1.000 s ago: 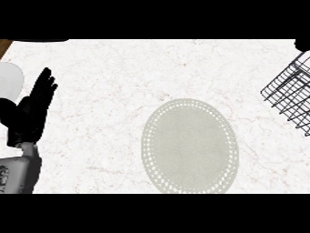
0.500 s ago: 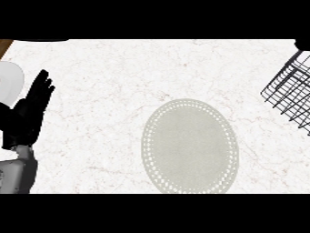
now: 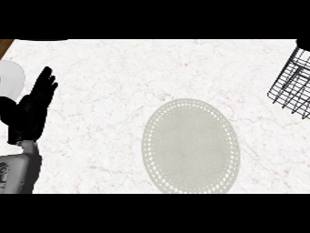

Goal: Pick the bell pepper from the placemat and place it in the basket

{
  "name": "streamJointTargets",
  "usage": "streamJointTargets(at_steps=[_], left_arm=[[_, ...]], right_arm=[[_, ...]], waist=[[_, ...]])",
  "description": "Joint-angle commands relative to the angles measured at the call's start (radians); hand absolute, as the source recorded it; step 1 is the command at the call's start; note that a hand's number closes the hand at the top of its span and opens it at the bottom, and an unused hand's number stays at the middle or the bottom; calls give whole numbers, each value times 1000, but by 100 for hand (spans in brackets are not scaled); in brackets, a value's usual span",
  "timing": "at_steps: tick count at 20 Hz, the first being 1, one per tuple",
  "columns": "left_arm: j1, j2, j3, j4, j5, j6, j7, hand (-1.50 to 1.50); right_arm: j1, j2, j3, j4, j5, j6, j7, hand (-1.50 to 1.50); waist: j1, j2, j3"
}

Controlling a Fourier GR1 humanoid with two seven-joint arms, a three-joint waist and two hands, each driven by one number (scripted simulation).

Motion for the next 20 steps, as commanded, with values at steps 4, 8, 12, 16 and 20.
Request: streamJointTargets(at_steps=[4,8,12,16,20], left_arm=[[6,-28,-25,-41,-19,29,36,0],[10,5,-5,-43,14,-19,41,0],[-2,-33,-18,39,-21,17,-48,0],[15,-16,-19,-57,-16,15,19,0],[-41,-13,-1,-5,-14,26,16,0]], right_arm=[[48,26,23,45,38,-32,17,150],[55,-44,-12,73,4,19,-63,150],[42,33,-15,70,-1,36,-14,150],[36,-17,-19,73,-3,86,-33,150],[77,-19,-53,91,-39,97,-55,150]], waist=[[9,7,7],[21,12,8],[4,11,6],[11,6,7],[2,9,7]])
